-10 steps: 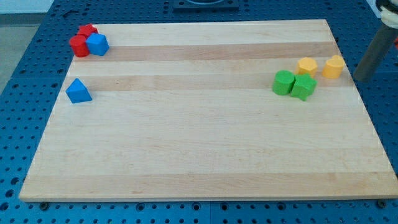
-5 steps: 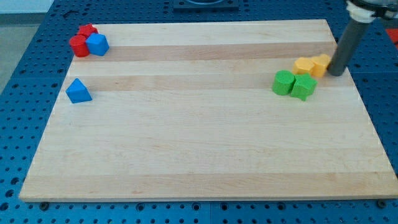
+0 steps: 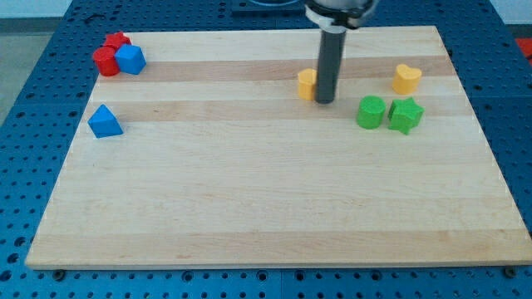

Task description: Slide the yellow hexagon to the top center

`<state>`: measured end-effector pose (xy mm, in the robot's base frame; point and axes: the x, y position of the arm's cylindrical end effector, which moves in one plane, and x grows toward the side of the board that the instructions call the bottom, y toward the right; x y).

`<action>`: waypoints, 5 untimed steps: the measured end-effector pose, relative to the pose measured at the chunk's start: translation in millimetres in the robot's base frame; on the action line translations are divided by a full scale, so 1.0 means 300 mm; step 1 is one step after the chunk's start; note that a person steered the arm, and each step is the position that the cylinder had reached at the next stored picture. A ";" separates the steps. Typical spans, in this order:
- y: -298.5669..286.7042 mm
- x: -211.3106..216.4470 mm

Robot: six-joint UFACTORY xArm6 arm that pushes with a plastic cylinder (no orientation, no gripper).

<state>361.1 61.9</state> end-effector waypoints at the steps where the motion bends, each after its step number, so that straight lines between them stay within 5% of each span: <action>1: -0.093 -0.060; 5: -0.124 -0.221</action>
<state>294.9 24.6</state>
